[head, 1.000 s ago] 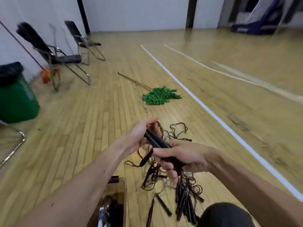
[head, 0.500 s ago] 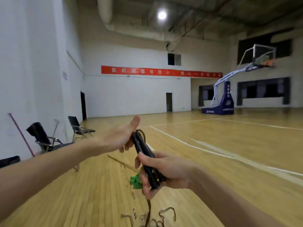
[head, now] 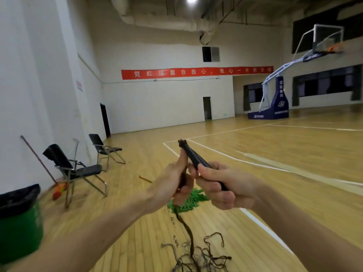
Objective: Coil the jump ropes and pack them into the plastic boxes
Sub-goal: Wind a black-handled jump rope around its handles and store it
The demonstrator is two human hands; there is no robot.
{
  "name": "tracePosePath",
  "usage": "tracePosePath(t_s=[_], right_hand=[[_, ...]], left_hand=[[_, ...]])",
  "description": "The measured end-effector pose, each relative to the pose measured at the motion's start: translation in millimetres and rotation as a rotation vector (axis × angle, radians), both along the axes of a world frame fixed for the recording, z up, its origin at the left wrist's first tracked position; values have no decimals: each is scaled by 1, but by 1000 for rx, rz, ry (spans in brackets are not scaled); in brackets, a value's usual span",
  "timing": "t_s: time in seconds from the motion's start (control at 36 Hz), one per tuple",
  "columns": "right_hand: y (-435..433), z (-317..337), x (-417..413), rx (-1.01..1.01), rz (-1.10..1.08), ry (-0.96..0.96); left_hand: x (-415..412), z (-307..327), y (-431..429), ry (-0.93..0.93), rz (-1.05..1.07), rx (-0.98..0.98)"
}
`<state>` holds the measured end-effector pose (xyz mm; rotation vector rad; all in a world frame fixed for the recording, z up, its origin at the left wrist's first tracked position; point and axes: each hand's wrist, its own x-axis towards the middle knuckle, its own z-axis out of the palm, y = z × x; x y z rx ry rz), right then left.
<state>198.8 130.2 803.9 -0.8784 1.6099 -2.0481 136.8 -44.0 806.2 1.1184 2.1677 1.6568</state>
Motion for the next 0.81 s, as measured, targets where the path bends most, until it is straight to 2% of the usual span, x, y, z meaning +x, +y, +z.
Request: tracePosePath(t_s=[0.08,0.22,0.25,0.33,0.42,0.56,0.61,0.69,0.81], right_hand=[[9,-1,-2,23,-79,15],[7,-16,2,124,-178,11],[4,-18,3,157,-182,34],[-9,-32,2,252,-244,67],[-18,-47,2,291,-294,31],[-30,-93,2,366,-285,-137],[-34,-107,3,390,-312,-170],[-36,-118,-3,392,-340,-183],[-35,-124,-22,356,-324,-195]], left_hand=[[-16,18,-10,617,199,-261],[-49,55,-49,1424,449,-615],[-48,62,-54,1520,451,-651],[-43,71,-65,1652,436,-781],[-41,60,-70,1641,391,-828],[-37,-5,-77,1131,229,-801],[-37,-38,-80,987,203,-804],[-38,-69,-78,861,210,-856],[-41,-76,-78,804,235,-913]])
